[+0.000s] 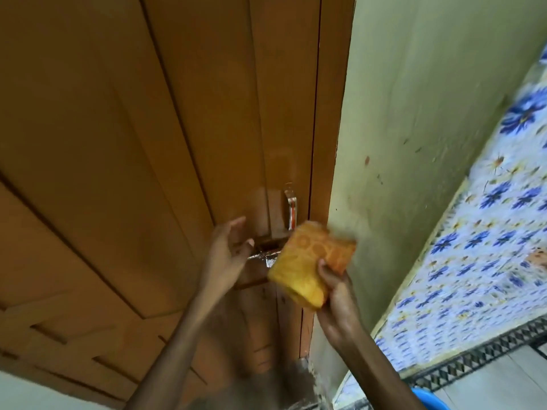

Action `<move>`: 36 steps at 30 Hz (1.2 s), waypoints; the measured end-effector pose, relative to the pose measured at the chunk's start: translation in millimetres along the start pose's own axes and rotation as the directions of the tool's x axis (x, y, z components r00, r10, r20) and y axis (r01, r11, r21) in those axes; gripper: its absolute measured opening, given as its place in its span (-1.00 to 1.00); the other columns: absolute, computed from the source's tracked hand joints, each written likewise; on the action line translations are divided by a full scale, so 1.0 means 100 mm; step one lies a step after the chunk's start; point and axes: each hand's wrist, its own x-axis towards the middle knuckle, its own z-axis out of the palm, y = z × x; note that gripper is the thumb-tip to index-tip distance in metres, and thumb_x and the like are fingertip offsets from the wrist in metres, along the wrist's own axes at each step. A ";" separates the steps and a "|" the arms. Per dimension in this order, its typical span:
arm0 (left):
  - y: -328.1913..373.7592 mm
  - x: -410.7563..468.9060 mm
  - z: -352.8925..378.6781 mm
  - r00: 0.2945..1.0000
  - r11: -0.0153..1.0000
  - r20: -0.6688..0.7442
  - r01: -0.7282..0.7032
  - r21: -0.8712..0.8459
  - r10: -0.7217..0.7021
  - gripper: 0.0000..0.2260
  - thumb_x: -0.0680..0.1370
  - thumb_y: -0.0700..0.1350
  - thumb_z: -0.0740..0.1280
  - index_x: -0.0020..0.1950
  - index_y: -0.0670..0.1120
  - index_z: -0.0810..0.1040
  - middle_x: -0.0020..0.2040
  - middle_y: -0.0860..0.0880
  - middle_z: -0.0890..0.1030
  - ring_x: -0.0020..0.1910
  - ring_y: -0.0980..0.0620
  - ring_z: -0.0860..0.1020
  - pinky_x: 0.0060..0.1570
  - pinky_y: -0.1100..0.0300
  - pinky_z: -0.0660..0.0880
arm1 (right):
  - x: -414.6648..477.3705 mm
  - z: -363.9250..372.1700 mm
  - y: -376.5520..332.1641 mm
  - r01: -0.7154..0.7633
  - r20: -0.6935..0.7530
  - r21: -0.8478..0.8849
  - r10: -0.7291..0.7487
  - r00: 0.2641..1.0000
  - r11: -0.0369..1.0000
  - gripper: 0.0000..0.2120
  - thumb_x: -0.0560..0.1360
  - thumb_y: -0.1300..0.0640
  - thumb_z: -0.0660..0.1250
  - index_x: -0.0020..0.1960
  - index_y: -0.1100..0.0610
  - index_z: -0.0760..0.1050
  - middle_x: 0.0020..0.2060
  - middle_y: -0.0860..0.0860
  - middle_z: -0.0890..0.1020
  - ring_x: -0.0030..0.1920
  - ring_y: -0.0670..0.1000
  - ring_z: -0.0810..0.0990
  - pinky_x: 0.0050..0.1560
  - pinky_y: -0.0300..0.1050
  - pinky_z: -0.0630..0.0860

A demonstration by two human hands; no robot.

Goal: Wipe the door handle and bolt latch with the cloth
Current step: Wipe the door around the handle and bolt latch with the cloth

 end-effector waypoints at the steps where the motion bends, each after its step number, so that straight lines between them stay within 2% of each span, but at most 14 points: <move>1: 0.03 0.10 -0.03 0.987 0.973 -0.071 -0.127 0.194 0.143 -0.58 0.56 -0.22 0.43 0.41 -0.08 0.49 0.37 -0.07 0.48 0.39 -0.02 0.43 0.28 0.37 0.36 | 0.05 0.08 -0.08 0.152 -0.017 -0.098 -0.154 0.988 0.984 -0.73 0.49 0.16 0.34 0.16 -0.04 0.58 0.10 0.01 0.69 0.15 0.10 0.64 0.24 0.15 0.49; 3: 0.13 0.32 -0.08 0.914 0.821 -0.135 -0.269 0.504 0.382 -0.53 0.58 -0.17 0.39 0.49 -0.08 0.43 0.52 -0.10 0.35 0.53 -0.06 0.25 0.49 0.03 0.24 | 0.26 0.23 -0.18 0.388 0.031 -0.363 -0.406 0.914 0.847 -0.72 0.52 0.23 0.34 0.14 -0.08 0.58 0.06 -0.10 0.69 0.13 -0.04 0.63 0.24 0.08 0.51; 4: 0.18 0.44 -0.10 0.871 0.726 -0.131 -0.302 0.618 0.474 -0.52 0.60 -0.15 0.36 0.52 -0.07 0.39 0.57 -0.11 0.27 0.58 -0.09 0.15 0.53 -0.07 0.17 | 0.41 0.29 -0.18 0.482 0.114 -0.509 -0.499 0.859 0.713 -0.67 0.53 0.28 0.32 0.21 -0.04 0.55 0.12 -0.09 0.66 0.17 -0.07 0.60 0.25 0.03 0.51; 6: 0.24 0.71 -0.13 0.800 0.553 -0.083 -0.333 0.763 0.595 -0.50 0.63 -0.12 0.29 0.58 -0.04 0.31 0.62 -0.13 0.16 0.62 -0.12 0.04 0.56 -0.15 0.08 | 0.76 0.37 -0.07 0.611 0.386 -0.738 -0.563 0.731 0.287 -0.49 0.51 0.34 0.29 0.42 0.03 0.40 0.41 -0.01 0.45 0.41 -0.02 0.40 0.30 -0.12 0.46; 8: 0.17 0.96 -0.16 0.766 0.419 -0.013 -0.337 0.843 0.643 -0.48 0.67 -0.06 0.24 0.62 -0.01 0.22 0.63 -0.13 0.10 0.62 -0.13 -0.01 0.57 -0.17 0.01 | 1.08 0.37 0.12 0.575 0.553 -0.807 -0.512 0.657 -0.134 -0.26 0.44 0.40 0.33 0.53 0.00 0.21 0.55 0.01 0.17 0.54 0.11 0.13 0.32 0.02 0.43; 10: 0.02 1.11 -0.16 0.742 0.316 0.028 -0.319 0.893 0.670 -0.48 0.70 0.02 0.19 0.64 0.01 0.14 0.64 -0.13 0.08 0.62 -0.12 -0.03 0.58 -0.13 -0.07 | 1.20 0.33 0.27 0.491 0.567 -0.821 -0.511 0.646 -0.290 -0.23 0.42 0.37 0.36 0.53 0.01 0.16 0.55 0.05 0.14 0.54 0.21 0.06 0.28 0.26 0.45; 14: -0.17 1.23 -0.12 0.681 0.219 0.020 -0.263 0.940 0.732 -0.46 0.70 0.09 0.17 0.65 0.02 0.11 0.62 -0.11 0.07 0.60 -0.09 -0.03 0.57 -0.12 -0.11 | 1.23 0.20 0.39 0.472 0.573 -0.819 -0.476 0.667 -0.325 -0.40 0.50 0.10 0.17 0.52 0.06 0.13 0.53 0.13 0.19 0.51 0.31 0.12 0.27 0.33 0.42; 18: -0.25 1.30 -0.10 0.635 0.182 0.009 -0.234 0.955 0.773 -0.45 0.69 0.12 0.16 0.65 0.02 0.12 0.62 -0.09 0.06 0.61 -0.08 -0.10 0.56 -0.14 -0.07 | 1.26 0.09 0.39 0.482 0.603 -0.797 -0.455 0.655 -0.363 -0.18 0.38 0.18 0.49 0.51 0.06 0.13 0.51 0.12 0.22 0.50 0.31 0.16 0.31 0.34 0.36; 22: -0.29 1.29 -0.08 0.616 0.177 -0.001 -0.225 0.958 0.787 -0.45 0.69 0.12 0.16 0.65 0.02 0.11 0.62 -0.09 0.06 0.61 -0.08 -0.11 0.57 -0.13 -0.08 | 1.23 0.38 0.17 0.466 0.607 -0.793 -0.453 0.653 -0.392 -0.12 0.32 0.24 0.50 0.52 0.01 0.15 0.54 0.01 0.21 0.52 0.26 0.13 0.21 0.31 0.48; 25: -0.28 1.31 -0.08 0.604 0.181 -0.006 -0.229 0.956 0.797 -0.45 0.69 0.13 0.15 0.65 0.02 0.12 0.61 -0.09 0.05 0.61 -0.07 -0.14 0.56 -0.14 -0.06 | 1.20 0.34 0.16 0.458 0.620 -0.779 -0.420 0.663 -0.428 -0.14 0.33 0.26 0.48 0.53 0.00 0.17 0.55 -0.01 0.19 0.53 0.22 0.10 0.27 0.24 0.44; 28: -0.29 1.32 -0.08 0.591 0.184 -0.013 -0.231 0.955 0.807 -0.44 0.68 0.13 0.16 0.64 0.02 0.13 0.61 -0.09 0.06 0.61 -0.07 -0.14 0.55 -0.16 -0.01 | 1.12 0.02 0.31 0.503 0.633 -0.773 -0.422 0.649 -0.386 -0.39 0.46 0.17 0.26 0.50 0.06 0.26 0.52 0.01 0.23 0.53 0.21 0.12 0.21 0.15 0.48; 30: -0.29 1.33 -0.07 0.588 0.189 -0.019 -0.230 0.955 0.808 -0.44 0.68 0.13 0.17 0.64 0.02 0.13 0.61 -0.10 0.08 0.62 -0.08 -0.13 0.54 -0.16 0.01 | 1.08 -0.15 0.43 0.523 0.631 -0.775 -0.401 0.664 -0.355 -0.44 0.49 0.06 0.11 0.49 0.08 0.24 0.50 0.04 0.25 0.49 0.25 0.17 0.12 0.21 0.57; 32: -0.31 1.34 -0.08 0.581 0.183 -0.020 -0.224 0.957 0.814 -0.43 0.67 0.13 0.18 0.64 0.01 0.13 0.61 -0.11 0.09 0.62 -0.09 -0.12 0.54 -0.16 0.00 | 1.08 -0.21 0.50 0.525 0.637 -0.769 -0.368 0.678 -0.363 -0.44 0.49 0.00 0.10 0.48 0.08 0.21 0.47 0.06 0.27 0.46 0.30 0.23 0.03 0.25 0.61; 36: -0.34 1.35 -0.07 0.562 0.168 -0.018 -0.217 0.962 0.827 -0.42 0.67 0.14 0.19 0.64 0.00 0.15 0.61 -0.11 0.11 0.62 -0.10 -0.09 0.55 -0.15 -0.01 | 1.11 0.01 0.43 0.533 0.625 -0.781 -0.419 0.659 -0.327 -0.38 0.48 -0.01 0.21 0.50 0.12 0.22 0.48 0.11 0.33 0.47 0.34 0.22 0.15 0.30 0.52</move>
